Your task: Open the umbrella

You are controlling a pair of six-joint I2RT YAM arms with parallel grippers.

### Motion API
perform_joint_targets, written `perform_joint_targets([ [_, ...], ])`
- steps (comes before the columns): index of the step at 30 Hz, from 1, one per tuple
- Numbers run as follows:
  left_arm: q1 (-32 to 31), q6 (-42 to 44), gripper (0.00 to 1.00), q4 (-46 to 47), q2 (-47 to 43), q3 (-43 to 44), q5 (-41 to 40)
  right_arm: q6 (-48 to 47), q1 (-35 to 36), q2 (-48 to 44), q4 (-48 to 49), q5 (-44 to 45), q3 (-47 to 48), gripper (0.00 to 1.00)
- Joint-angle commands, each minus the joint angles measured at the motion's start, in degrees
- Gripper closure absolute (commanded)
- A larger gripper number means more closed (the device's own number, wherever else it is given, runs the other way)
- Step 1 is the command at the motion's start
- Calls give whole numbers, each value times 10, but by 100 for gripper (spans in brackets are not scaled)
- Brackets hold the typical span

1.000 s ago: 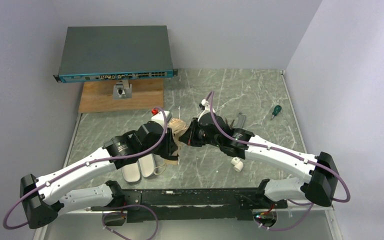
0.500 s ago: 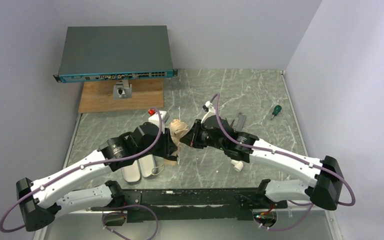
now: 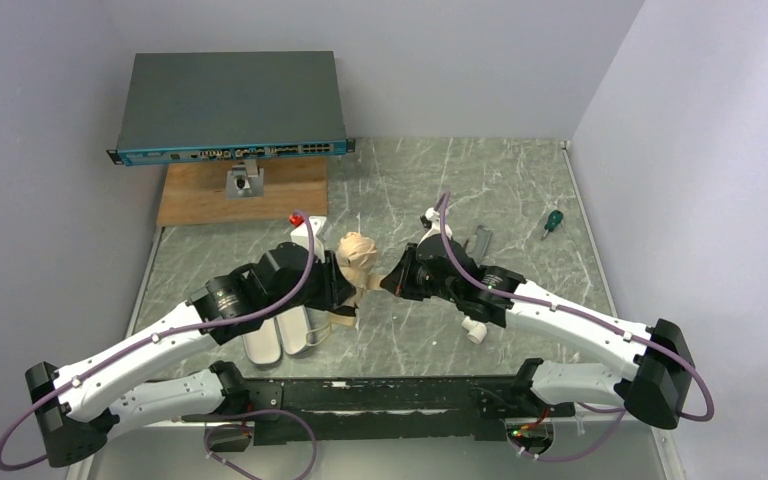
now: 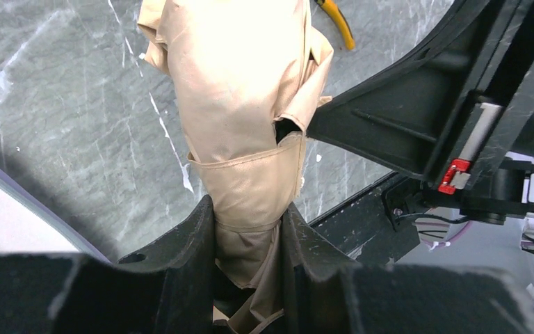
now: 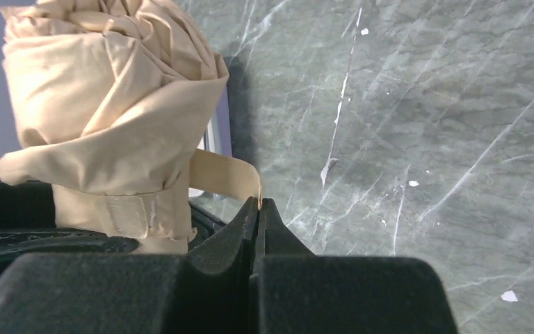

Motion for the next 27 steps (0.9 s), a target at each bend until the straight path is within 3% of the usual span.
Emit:
perform_joint_targets([
  [1, -1, -13, 100, 57, -18, 34, 3, -11, -1, -9, -5, 14, 0, 100],
  [8, -1, -5, 100, 59, -19, 38, 17, -18, -2, -15, -8, 28, -3, 100],
  [12, -1, 22, 100, 70, -18, 43, 72, -47, -23, -17, 15, 16, -1, 100],
  [20, -1, 80, 100, 60, -26, 52, 212, -127, -70, -10, 4, -5, 74, 100],
  [27, -2, 98, 100, 4, -30, 53, 235, -183, -83, -20, -18, -2, 150, 100],
])
